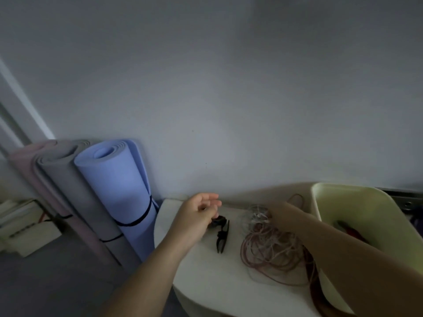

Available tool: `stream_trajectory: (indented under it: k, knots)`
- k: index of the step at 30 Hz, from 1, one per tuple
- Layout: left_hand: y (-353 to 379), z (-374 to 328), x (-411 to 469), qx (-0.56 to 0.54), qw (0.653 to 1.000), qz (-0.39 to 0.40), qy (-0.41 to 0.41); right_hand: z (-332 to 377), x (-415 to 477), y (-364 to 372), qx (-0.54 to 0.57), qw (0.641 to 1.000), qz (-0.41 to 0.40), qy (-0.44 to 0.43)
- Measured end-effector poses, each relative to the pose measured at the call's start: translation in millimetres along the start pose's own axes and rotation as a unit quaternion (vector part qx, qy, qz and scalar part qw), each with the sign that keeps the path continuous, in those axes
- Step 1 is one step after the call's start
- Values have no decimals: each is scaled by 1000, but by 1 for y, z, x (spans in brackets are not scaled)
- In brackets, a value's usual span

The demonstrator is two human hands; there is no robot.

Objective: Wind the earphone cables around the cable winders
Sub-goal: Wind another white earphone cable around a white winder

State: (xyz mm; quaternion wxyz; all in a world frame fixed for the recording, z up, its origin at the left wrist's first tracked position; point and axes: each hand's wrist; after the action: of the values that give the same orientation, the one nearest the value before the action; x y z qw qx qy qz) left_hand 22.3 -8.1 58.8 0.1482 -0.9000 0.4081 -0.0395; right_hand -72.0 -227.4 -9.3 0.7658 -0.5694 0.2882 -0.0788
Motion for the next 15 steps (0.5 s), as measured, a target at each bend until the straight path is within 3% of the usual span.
stream_trajectory:
  k: [4, 10, 15]
  knots:
    - [-1, 2, 6, 4, 1000, 4, -1, 5, -9, -18, 13, 1000, -12, -10]
    - [12, -30, 19, 22, 998, -7, 54, 17, -59, -103, 198, 964, -169, -60]
    - [30, -97, 24, 71, 986, 67, 136, 29, -108, -166, 251, 937, -216, -109]
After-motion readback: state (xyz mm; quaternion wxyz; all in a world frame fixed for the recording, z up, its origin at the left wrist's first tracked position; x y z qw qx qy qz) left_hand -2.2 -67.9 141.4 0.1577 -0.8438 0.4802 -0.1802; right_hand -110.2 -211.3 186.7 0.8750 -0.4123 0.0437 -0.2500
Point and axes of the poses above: each hand's wrist, its own x-axis towards the middle knuckle, its own y-axis out of the palm, z = x × y, and after that the axes turned 6 degrees about z, right-handed
